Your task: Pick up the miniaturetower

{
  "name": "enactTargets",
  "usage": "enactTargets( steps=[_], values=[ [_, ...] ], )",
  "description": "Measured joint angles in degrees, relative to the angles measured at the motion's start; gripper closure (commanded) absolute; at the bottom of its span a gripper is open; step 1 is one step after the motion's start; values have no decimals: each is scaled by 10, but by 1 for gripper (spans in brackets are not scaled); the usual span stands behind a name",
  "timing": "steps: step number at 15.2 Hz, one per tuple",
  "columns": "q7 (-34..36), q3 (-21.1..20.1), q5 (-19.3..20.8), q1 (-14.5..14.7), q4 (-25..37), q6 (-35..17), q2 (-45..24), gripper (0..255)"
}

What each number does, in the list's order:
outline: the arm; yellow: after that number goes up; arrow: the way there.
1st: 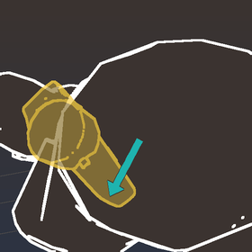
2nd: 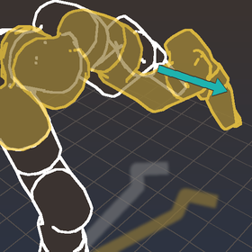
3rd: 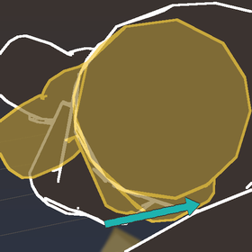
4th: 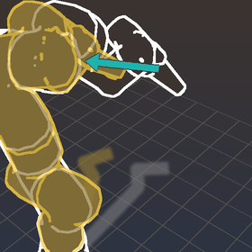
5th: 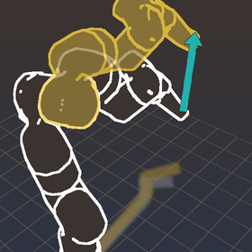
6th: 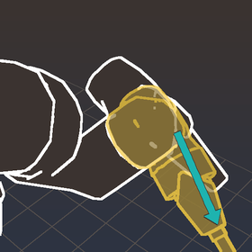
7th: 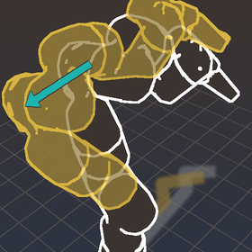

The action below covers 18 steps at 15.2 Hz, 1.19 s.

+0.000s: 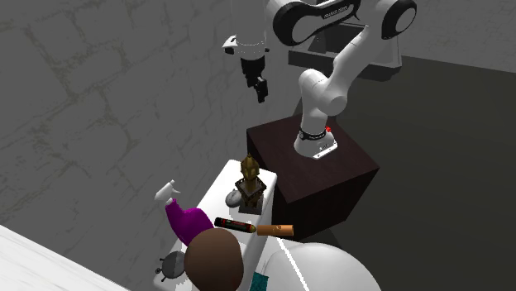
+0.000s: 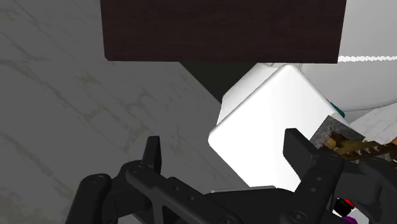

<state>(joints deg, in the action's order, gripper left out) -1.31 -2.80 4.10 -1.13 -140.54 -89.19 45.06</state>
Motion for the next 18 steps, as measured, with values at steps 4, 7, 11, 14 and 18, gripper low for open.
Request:
enactTargets(
  steps=[4,7,11,14,18],
  values=[
    [0,-26,3,14,41,7,-53,0],
    [2,-64,10,32,95,20,-123,0],
    [8,-115,31,52,175,38,-229,0],
    [12,-151,53,68,237,62,-302,0],
    [26,-200,89,96,321,101,-405,0]
  ],
)
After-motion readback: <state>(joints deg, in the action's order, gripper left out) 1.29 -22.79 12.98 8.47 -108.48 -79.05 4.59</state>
